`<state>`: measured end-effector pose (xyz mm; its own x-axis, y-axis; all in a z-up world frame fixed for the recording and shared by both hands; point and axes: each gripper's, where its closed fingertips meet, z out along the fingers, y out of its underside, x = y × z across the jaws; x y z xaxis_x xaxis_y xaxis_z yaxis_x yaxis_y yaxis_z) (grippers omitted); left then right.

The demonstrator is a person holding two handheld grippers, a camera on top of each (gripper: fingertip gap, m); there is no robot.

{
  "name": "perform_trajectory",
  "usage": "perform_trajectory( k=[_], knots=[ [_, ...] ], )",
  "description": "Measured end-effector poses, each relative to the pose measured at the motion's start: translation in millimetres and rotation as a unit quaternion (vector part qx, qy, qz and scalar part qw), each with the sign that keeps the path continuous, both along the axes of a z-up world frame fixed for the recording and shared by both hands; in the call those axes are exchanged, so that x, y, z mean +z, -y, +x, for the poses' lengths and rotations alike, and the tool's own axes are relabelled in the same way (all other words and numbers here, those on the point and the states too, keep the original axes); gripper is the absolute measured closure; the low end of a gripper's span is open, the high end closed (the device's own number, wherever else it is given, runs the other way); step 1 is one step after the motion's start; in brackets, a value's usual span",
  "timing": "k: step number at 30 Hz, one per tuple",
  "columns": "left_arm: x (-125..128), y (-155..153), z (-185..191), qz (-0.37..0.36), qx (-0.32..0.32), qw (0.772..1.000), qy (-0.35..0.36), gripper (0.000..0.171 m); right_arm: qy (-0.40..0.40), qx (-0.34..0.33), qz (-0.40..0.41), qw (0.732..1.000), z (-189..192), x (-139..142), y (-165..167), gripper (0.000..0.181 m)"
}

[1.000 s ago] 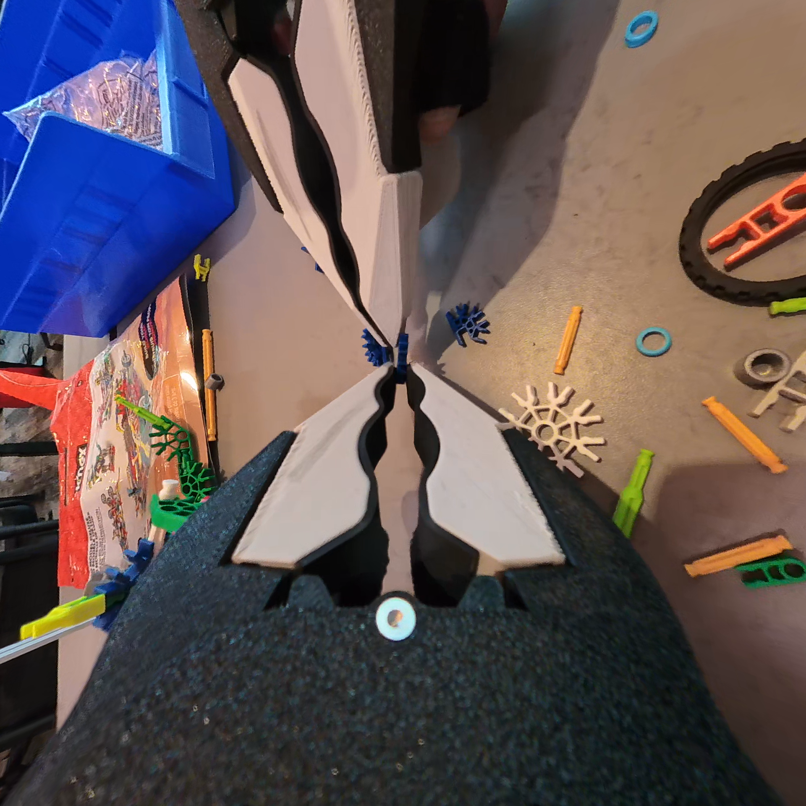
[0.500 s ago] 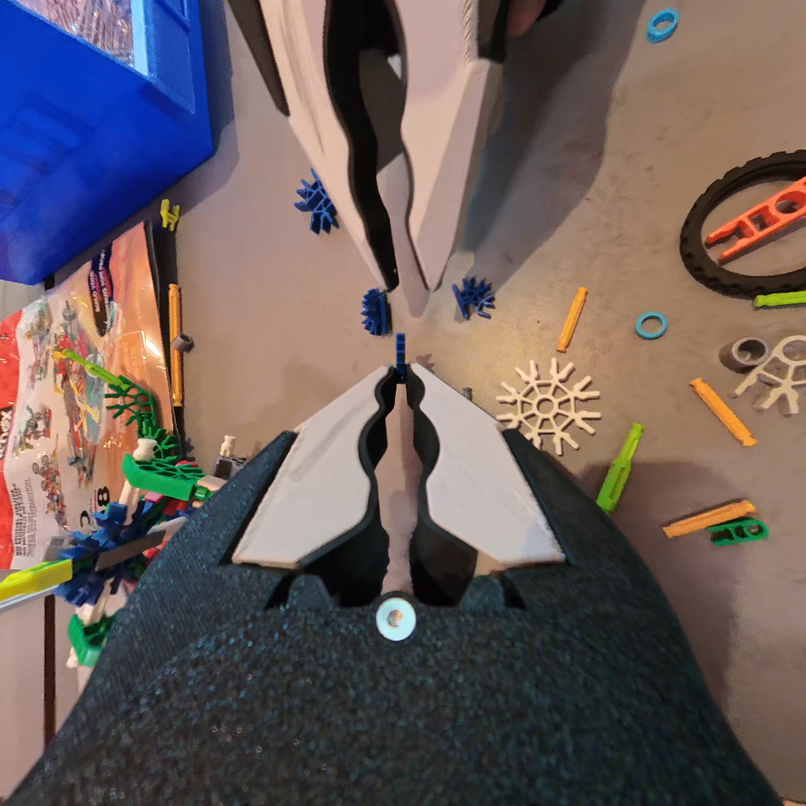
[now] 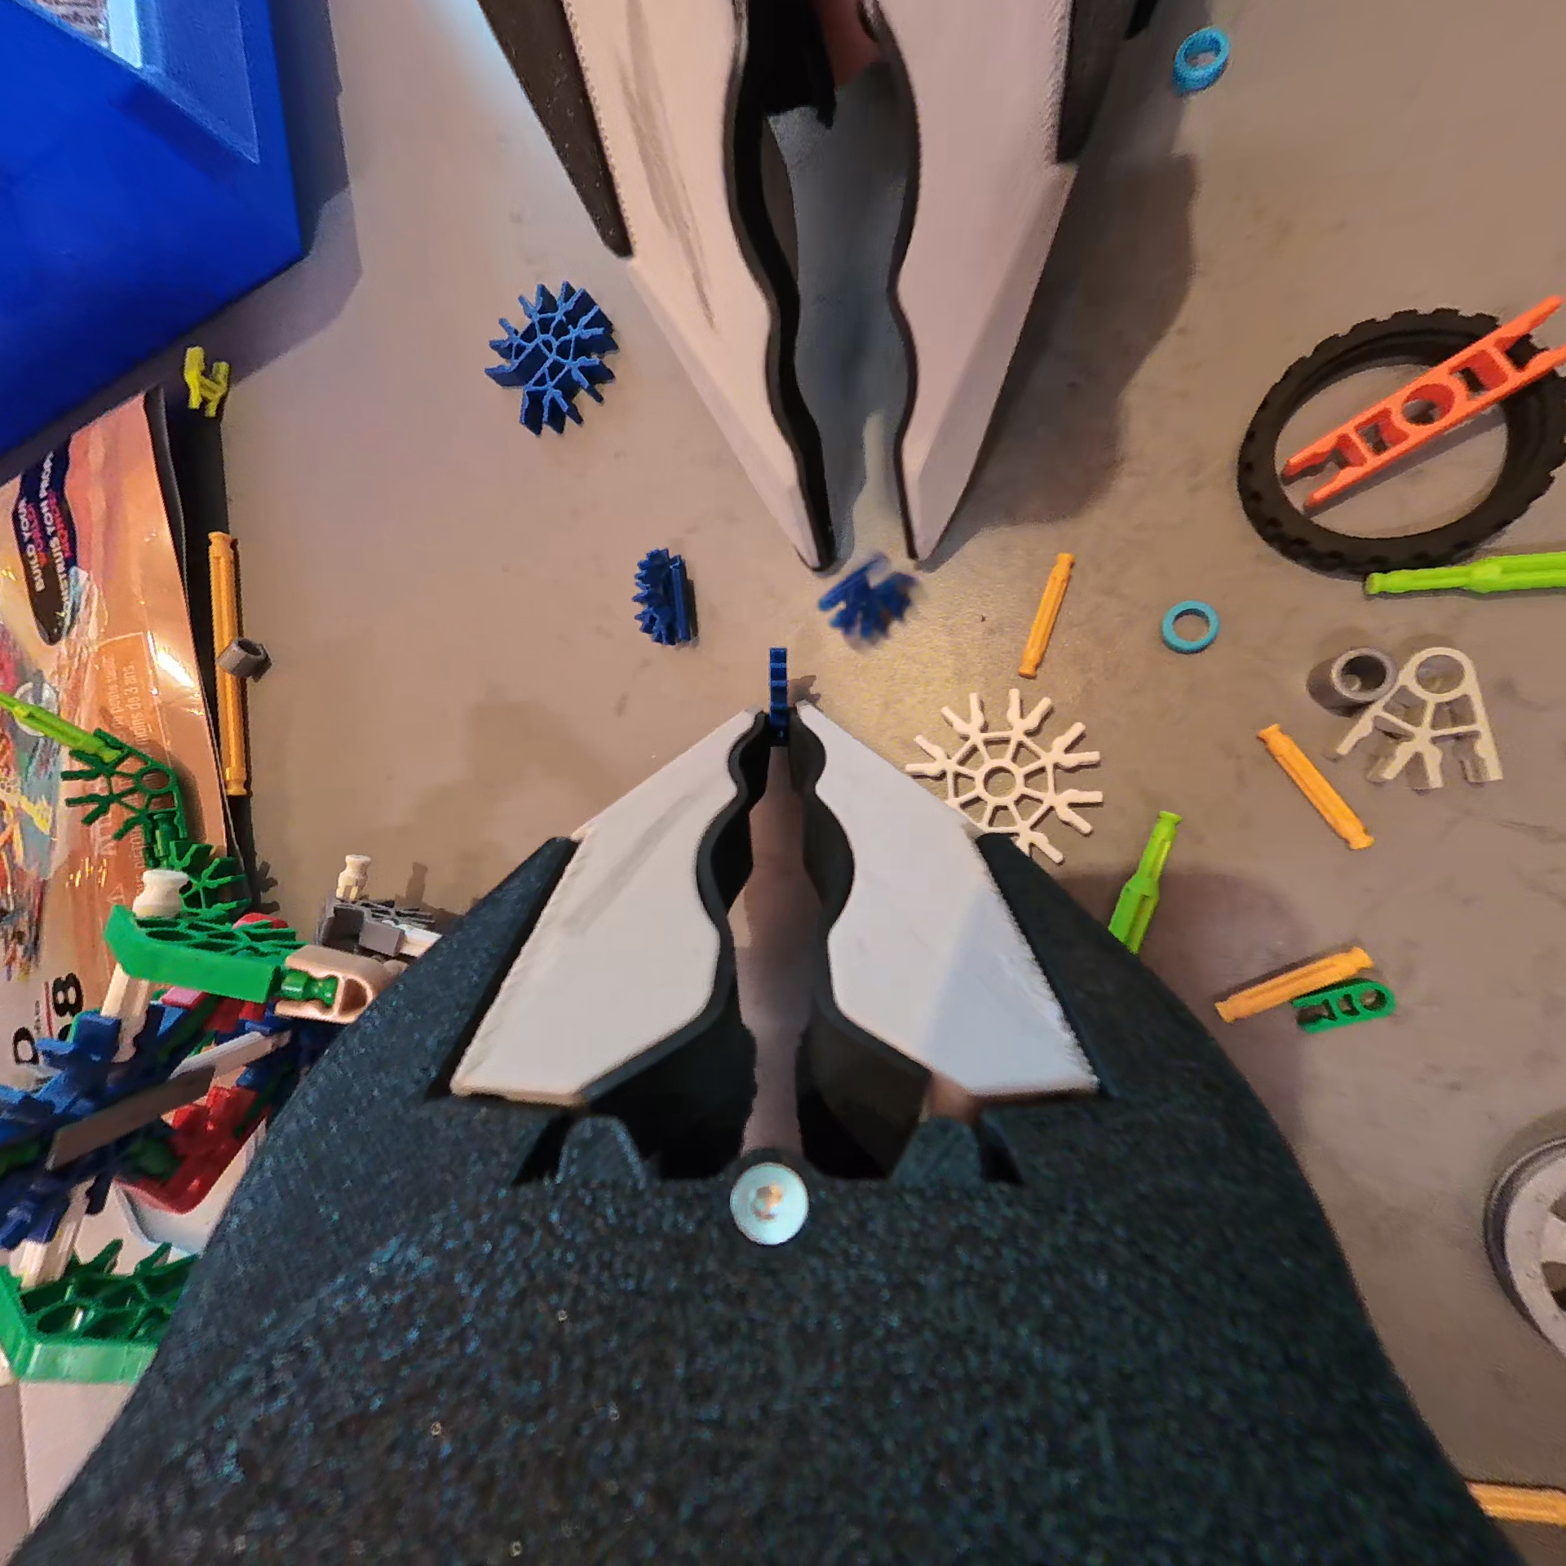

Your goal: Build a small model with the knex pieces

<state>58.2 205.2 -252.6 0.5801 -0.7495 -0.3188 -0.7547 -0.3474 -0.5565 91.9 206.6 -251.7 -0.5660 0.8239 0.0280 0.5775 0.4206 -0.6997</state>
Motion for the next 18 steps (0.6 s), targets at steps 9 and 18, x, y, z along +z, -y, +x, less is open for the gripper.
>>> perform_trajectory(
  k=[9,18],
  knots=[
    [0.1,0.3,-1.1,-0.004,0.003,1.0,0.001,0.17,-0.008,-0.007,0.008,1.0,-4.0,1.0,-2.1,0.166],
    [0.0,1.9,-2.2,-0.011,0.006,1.0,0.002,0.17,-0.024,0.001,0.019,1.0,-11.9,0.9,5.6,0.161]
  ],
)
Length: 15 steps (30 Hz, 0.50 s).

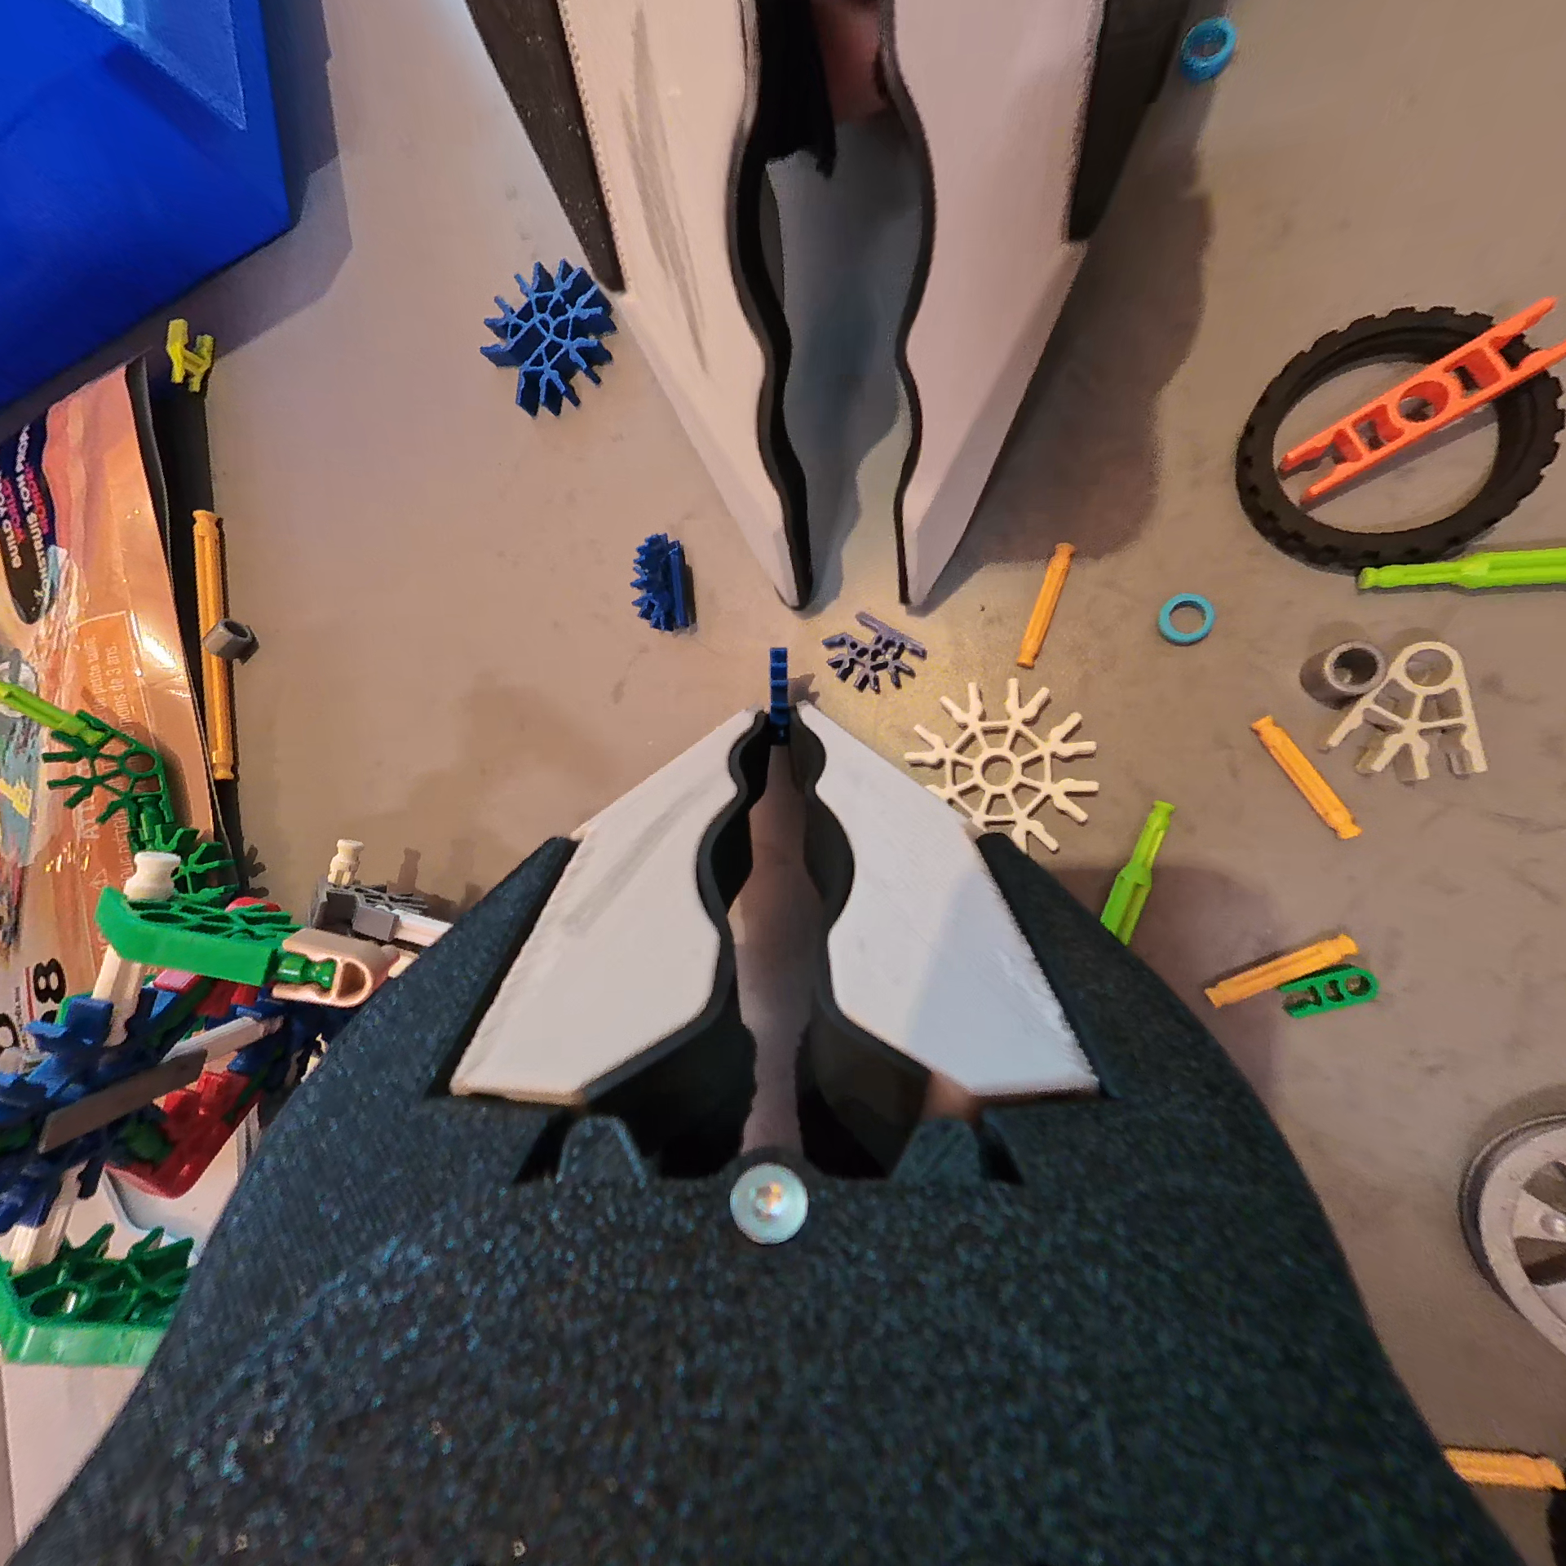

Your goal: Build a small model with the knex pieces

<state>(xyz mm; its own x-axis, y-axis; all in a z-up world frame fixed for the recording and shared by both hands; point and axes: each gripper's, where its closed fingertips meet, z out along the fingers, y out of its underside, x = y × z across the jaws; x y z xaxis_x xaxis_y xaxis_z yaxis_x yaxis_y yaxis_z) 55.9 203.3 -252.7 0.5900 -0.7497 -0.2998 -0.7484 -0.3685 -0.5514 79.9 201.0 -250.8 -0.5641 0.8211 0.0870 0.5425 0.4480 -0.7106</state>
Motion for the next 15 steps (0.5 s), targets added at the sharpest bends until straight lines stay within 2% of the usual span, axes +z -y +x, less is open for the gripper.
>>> perform_trajectory(
  k=[9,15],
  knots=[
    [0.0,0.0,-0.3,-0.001,0.001,1.0,0.001,0.17,-0.02,0.014,0.023,0.999,-6.2,0.0,8.2,0.162],
    [-0.1,0.1,-0.4,-0.001,0.002,1.0,0.0,0.17,-0.019,0.017,0.027,0.999,-5.3,-0.4,8.3,0.168]
  ],
)
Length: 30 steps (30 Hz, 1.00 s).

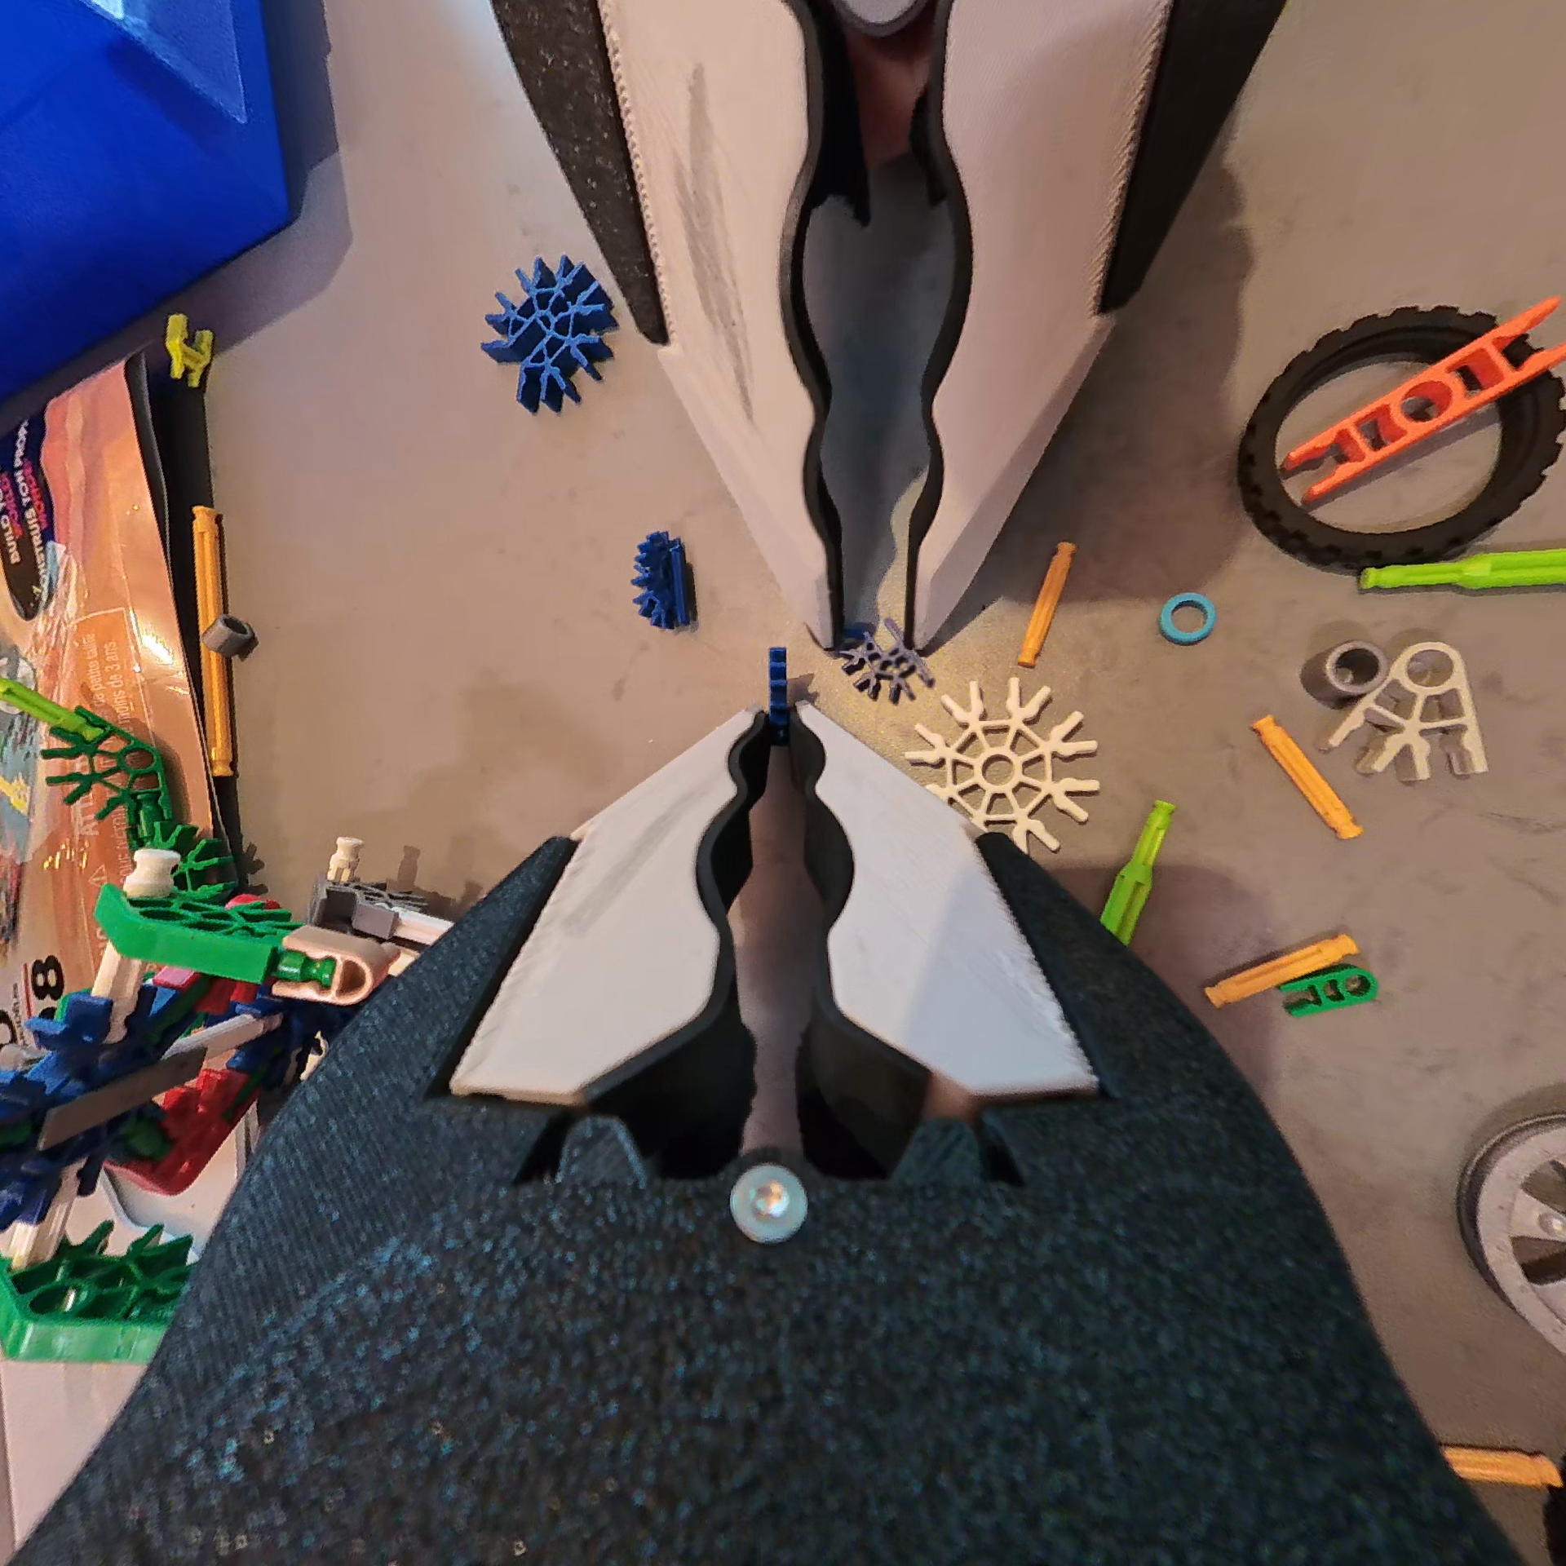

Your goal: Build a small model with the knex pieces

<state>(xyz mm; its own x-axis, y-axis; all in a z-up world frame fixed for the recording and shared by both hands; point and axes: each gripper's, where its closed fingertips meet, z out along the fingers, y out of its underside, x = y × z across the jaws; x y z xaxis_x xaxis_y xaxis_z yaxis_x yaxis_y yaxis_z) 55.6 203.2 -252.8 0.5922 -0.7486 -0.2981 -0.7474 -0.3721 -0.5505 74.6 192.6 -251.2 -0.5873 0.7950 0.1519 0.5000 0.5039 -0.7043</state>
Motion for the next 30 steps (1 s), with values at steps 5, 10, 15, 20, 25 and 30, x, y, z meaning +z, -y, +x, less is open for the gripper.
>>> perform_trajectory(
  k=[5,10,15,20,25,30],
  knots=[
    [-0.1,0.3,0.0,-0.001,0.001,1.0,0.0,0.17,0.001,-0.006,0.002,1.0,-0.3,-0.1,-3.4,0.169],
    [0.0,1.2,-0.8,-0.004,0.002,1.0,-0.002,0.17,0.002,-0.02,0.009,1.0,-0.2,-0.1,-11.0,0.17],
    [-0.1,1.8,-1.3,-0.006,0.003,1.0,-0.002,0.17,0.002,-0.033,0.014,0.999,-1.2,-0.1,-16.8,0.17],
    [-0.1,1.9,-1.2,-0.007,0.004,1.0,-0.002,0.17,0.003,-0.045,0.016,0.999,-2.5,-0.1,-21.3,0.17],
    [-0.2,1.8,-0.8,-0.007,0.004,1.0,-0.003,0.17,0.002,-0.054,0.021,0.998,-3.4,0.0,-24.8,0.17],
    [-0.3,1.8,-0.7,-0.007,0.004,1.0,-0.005,0.17,0.003,-0.07,0.026,0.997,-3.4,0.0,-31.9,0.17]
  ],
)
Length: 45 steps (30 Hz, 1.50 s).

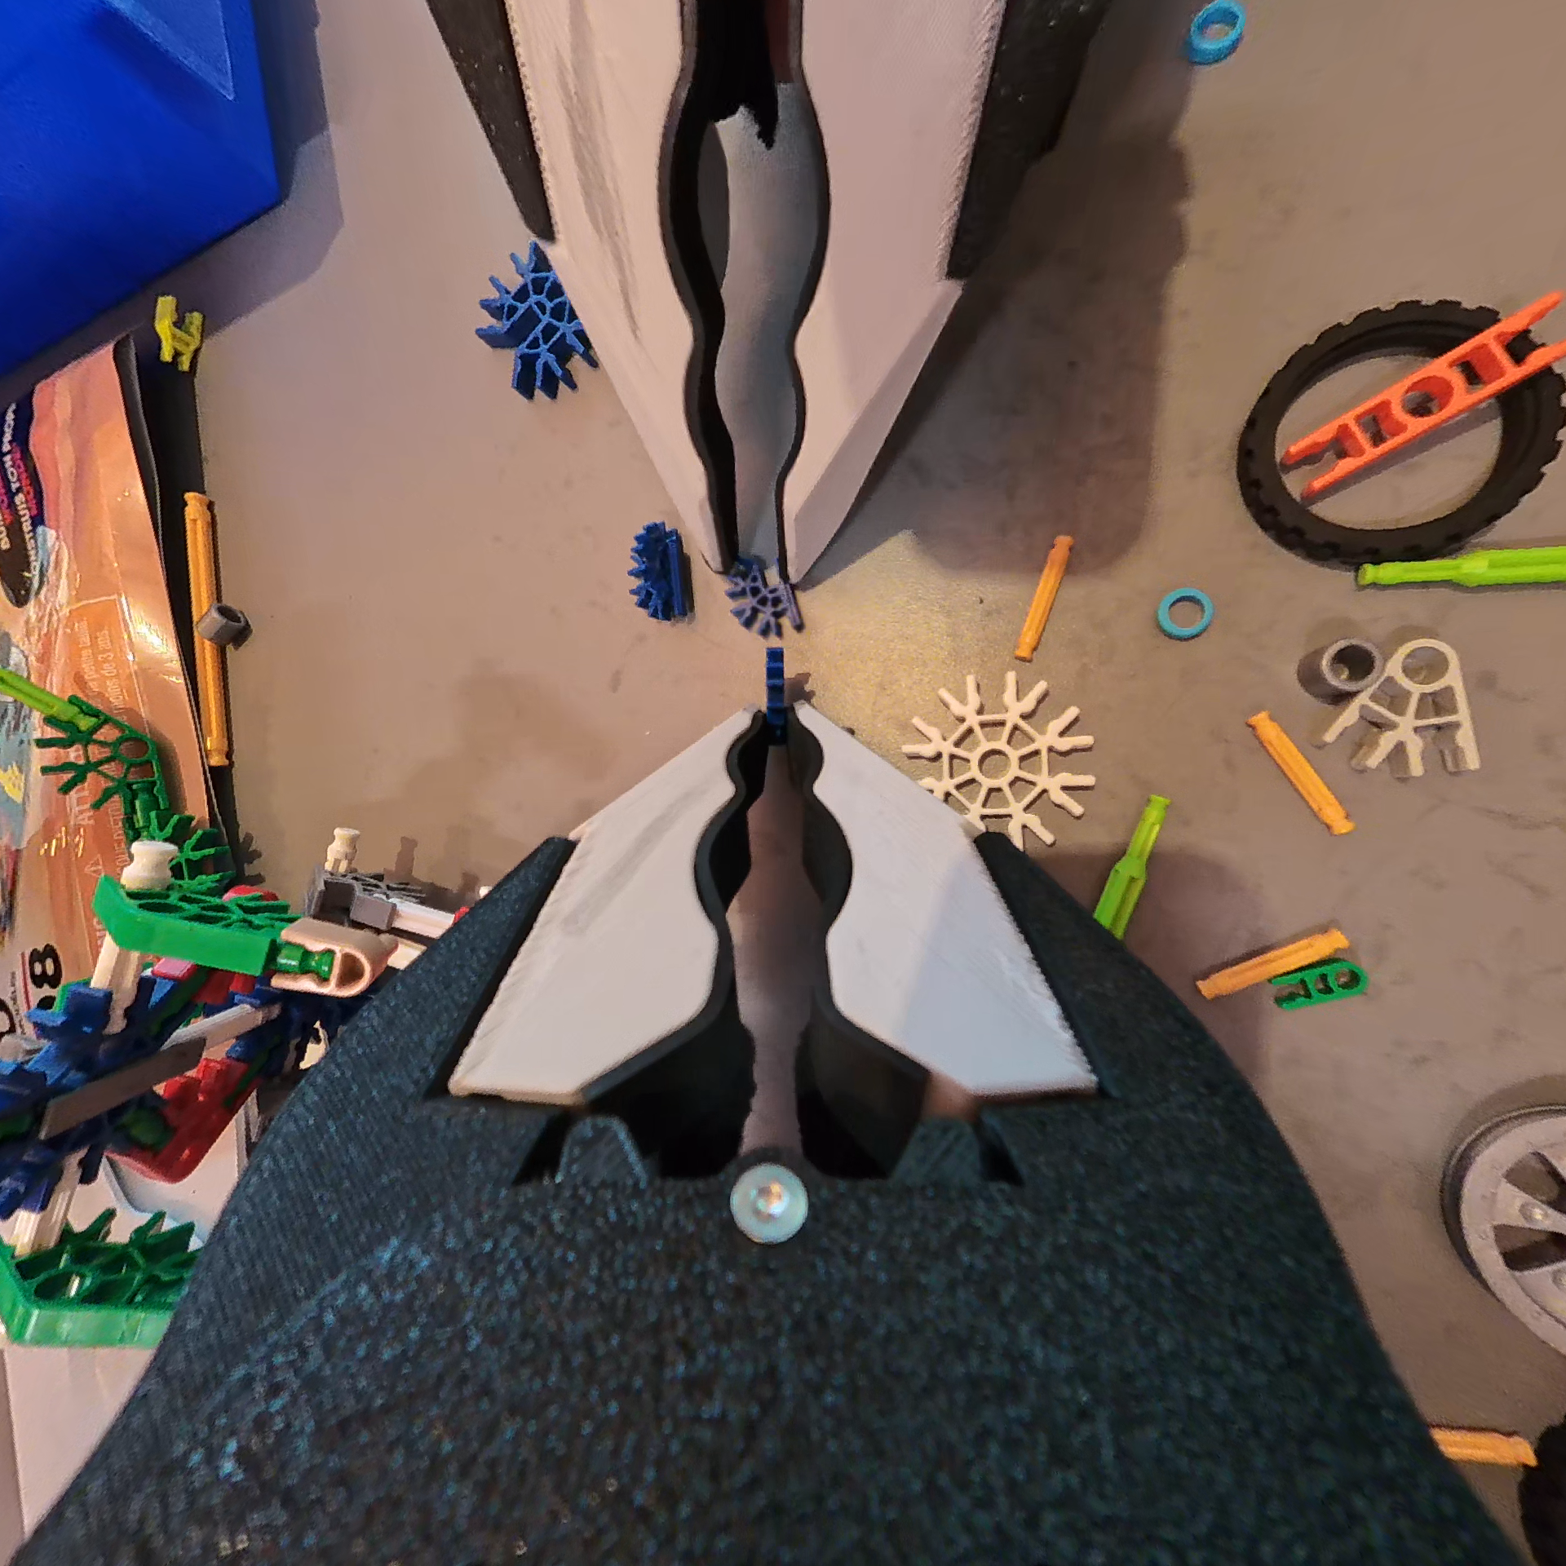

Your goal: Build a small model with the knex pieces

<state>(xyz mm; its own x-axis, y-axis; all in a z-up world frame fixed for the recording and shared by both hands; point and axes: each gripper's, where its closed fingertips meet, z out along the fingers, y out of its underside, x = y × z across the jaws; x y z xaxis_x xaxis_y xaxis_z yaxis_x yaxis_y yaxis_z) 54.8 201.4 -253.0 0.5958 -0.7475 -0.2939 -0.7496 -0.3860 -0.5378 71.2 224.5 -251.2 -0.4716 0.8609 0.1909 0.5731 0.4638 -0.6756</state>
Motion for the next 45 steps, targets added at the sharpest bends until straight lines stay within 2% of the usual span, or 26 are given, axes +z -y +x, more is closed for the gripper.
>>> perform_trajectory(
  k=[8,14,18,27,32,45],
  knots=[
    [-0.1,-0.1,0.1,0.001,0.0,1.0,-0.002,0.17,0.017,-0.003,-0.02,1.0,7.8,0.3,-0.5,0.166],
    [-0.1,0.0,0.2,0.001,-0.001,1.0,-0.003,0.17,0.006,0.02,-0.035,0.999,9.2,6.3,9.1,0.166],
    [-0.2,-0.1,0.3,0.001,-0.001,1.0,-0.004,0.17,0.003,0.005,-0.032,0.999,6.5,5.9,4.0,0.156],
    [-0.3,-0.5,0.8,0.002,0.0,1.0,-0.004,0.17,0.016,0.06,-0.05,0.997,12.8,2.9,28.3,0.157],
    [-0.2,-0.6,0.7,0.002,0.0,1.0,-0.006,0.17,-0.004,0.048,-0.054,0.997,8.6,10.5,23.7,0.157],
    [-0.2,-0.8,1.0,0.003,0.0,1.0,-0.006,0.17,0.0,0.053,-0.029,0.998,4.2,0.5,26.2,0.16]
  ],
)
